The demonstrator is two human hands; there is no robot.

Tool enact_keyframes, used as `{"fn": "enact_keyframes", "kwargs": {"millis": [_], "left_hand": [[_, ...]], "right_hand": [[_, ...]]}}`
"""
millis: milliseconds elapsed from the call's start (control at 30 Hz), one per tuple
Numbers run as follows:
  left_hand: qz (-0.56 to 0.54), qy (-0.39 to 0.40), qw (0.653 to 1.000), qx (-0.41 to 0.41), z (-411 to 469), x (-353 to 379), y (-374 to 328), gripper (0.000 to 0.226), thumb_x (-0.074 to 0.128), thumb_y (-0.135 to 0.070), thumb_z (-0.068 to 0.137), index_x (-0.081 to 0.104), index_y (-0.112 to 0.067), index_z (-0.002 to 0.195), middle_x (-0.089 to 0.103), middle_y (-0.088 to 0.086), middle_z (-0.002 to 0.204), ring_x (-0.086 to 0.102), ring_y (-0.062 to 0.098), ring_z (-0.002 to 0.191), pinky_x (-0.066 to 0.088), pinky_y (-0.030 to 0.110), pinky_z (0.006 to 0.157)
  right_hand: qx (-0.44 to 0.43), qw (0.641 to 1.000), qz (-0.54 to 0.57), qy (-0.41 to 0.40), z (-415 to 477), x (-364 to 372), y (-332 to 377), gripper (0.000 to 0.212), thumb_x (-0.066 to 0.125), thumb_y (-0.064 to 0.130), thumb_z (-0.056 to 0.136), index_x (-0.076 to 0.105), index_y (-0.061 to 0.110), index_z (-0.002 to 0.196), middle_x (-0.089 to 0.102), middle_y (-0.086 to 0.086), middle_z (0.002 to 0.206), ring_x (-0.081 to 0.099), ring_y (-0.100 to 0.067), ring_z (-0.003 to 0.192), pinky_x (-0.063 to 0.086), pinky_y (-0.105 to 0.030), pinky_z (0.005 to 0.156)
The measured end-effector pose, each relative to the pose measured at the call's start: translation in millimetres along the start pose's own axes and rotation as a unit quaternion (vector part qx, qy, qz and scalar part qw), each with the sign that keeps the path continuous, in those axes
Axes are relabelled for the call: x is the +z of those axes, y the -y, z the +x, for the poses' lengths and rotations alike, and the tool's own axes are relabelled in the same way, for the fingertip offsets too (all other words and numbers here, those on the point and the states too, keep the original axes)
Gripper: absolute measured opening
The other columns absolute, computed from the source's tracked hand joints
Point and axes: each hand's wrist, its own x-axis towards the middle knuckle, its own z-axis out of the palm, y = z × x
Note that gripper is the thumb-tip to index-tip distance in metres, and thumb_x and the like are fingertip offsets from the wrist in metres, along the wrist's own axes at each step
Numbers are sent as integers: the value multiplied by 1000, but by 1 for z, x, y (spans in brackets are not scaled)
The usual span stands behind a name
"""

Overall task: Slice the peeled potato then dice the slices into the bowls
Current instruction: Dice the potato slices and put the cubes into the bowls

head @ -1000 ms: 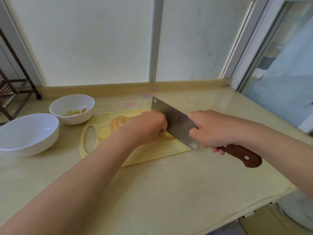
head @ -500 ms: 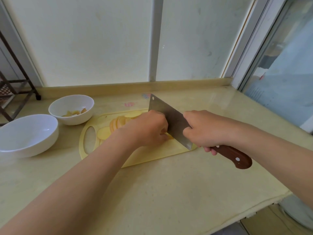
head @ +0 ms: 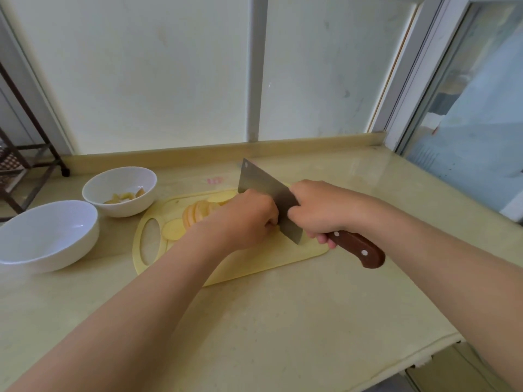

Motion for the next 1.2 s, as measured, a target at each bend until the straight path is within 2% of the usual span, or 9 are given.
{"fn": "enact_keyframes", "kwargs": {"millis": [133, 333, 433, 500, 667, 800, 900, 1033, 1200], "left_hand": [[23, -12, 1000, 0, -2, -2, -2, 16, 58, -9, 81, 70, -11, 71, 63, 5, 71, 55, 26, 70, 50, 44, 67], [6, -8, 999, -47, -2, 0, -6, 4, 59, -12, 85, 63, -12, 84, 55, 0, 87, 54, 22, 83, 49, 39, 74], [-37, -3, 992, -117, -1, -1, -16, 22, 59, -17, 85, 52, -20, 106, 44, -3, 105, 45, 19, 96, 39, 28, 76], [-59, -7, 985, -165, -2, 2, -24, 32, 58, -26, 84, 44, -22, 112, 38, -3, 111, 39, 19, 103, 34, 28, 82], [-62, 43, 975, -208, -4, 13, -39, 69, 46, -49, 89, 23, -16, 145, 26, 8, 146, 22, 26, 139, 25, 35, 108], [-12, 82, 976, -200, 2, 34, -32, 79, 16, -59, 92, 1, -14, 155, 10, 16, 161, 1, 31, 150, 7, 44, 122], [16, 43, 981, -190, 6, 39, -30, 75, 9, -54, 94, 4, -9, 154, 22, 18, 156, 11, 33, 147, 8, 45, 121], [16, 28, 988, -152, 7, 34, -36, 60, 17, -36, 103, 4, -8, 155, 15, 17, 160, 4, 27, 149, 1, 38, 122], [1, 6, 989, -147, 9, 30, -36, 51, 22, -33, 105, 26, -9, 149, 28, 16, 154, 16, 25, 143, 11, 33, 116]], "right_hand": [[12, 997, 78, -20, -17, -15, -22, 12, 42, 6, 92, 53, 2, 93, 59, -7, 47, 49, -19, 34, 46, -26, 40], [77, 962, 261, -29, -15, -5, -66, 24, 44, 4, 94, 50, 6, 117, 60, -12, 63, 47, -18, 39, 46, -28, 43], [99, 942, 321, -26, -13, 7, -82, 21, 46, 3, 94, 49, 6, 114, 58, -14, 64, 46, -19, 40, 46, -29, 42], [110, 932, 344, -28, -13, 12, -87, 14, 46, 1, 94, 47, 7, 107, 56, -14, 62, 46, -20, 40, 46, -29, 41], [138, 924, 357, -11, -14, 20, -90, 5, 46, 2, 93, 46, 7, 90, 54, -15, 61, 49, -23, 41, 47, -29, 42], [150, 931, 332, -3, -15, 26, -85, 4, 46, 4, 91, 48, 5, 88, 54, -15, 64, 49, -22, 40, 47, -28, 43], [146, 939, 312, -4, -14, 29, -80, 7, 45, 4, 90, 50, 4, 86, 53, -15, 65, 48, -22, 41, 46, -27, 43], [138, 944, 300, 2, -14, 30, -75, 8, 44, 5, 90, 50, 3, 85, 52, -15, 66, 48, -23, 41, 46, -27, 42], [123, 950, 287, 17, -14, 34, -68, 3, 45, 6, 89, 48, 5, 89, 53, -16, 69, 49, -24, 41, 46, -29, 43]]}}
